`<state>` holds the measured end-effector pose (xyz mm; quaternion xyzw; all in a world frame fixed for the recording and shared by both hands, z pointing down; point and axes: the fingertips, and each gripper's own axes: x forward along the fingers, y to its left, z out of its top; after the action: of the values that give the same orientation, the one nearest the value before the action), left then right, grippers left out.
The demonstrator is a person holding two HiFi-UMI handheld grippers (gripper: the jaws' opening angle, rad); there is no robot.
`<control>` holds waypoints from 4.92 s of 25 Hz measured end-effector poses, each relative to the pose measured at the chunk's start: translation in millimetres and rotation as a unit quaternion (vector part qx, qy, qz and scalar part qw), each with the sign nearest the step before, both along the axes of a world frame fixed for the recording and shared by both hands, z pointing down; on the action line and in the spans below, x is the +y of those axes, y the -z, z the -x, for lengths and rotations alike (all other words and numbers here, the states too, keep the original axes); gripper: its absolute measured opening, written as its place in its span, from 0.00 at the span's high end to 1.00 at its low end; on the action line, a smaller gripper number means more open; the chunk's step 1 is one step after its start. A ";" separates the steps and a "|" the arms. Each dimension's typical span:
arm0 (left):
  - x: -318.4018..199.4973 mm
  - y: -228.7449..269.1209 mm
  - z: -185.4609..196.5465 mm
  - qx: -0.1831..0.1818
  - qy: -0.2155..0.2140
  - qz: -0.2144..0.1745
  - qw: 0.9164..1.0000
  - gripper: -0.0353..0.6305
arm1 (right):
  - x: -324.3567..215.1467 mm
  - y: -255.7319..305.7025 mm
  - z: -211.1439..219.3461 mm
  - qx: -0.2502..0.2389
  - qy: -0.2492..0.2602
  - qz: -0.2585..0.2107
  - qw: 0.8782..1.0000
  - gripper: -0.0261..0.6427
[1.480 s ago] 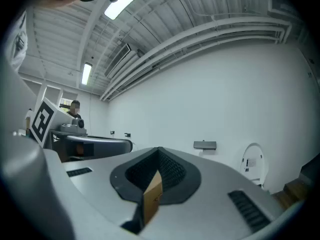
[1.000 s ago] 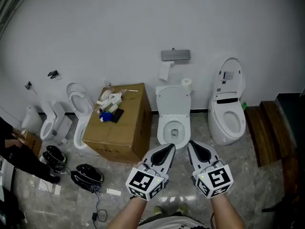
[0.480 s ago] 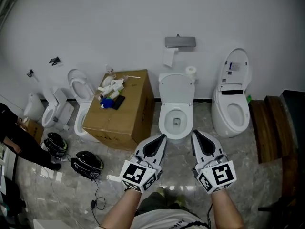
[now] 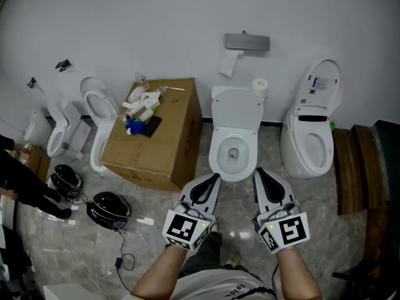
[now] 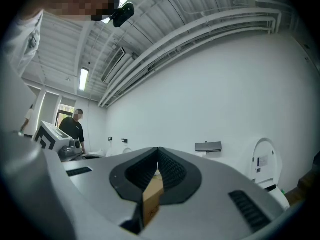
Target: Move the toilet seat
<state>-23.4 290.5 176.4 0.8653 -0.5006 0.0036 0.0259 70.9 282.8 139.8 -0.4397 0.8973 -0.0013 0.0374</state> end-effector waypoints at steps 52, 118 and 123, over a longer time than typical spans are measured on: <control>-274.9 -755.3 108.2 0.254 0.199 0.481 0.815 0.74 | -321.9 -447.9 92.8 0.031 0.046 0.109 0.992 0.94; -567.2 -372.8 81.2 0.480 0.137 0.308 0.810 0.60 | -496.5 -221.9 -5.1 0.008 0.000 0.142 0.990 0.94; -582.8 -363.7 74.2 0.502 0.113 0.278 0.812 0.58 | -506.7 -232.6 -9.2 0.005 0.010 0.152 0.988 0.94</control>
<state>-97.6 -292.3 540.1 0.6402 -0.4900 -0.2949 0.5129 80.1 -223.9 372.3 -0.4311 0.8914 -0.1355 -0.0342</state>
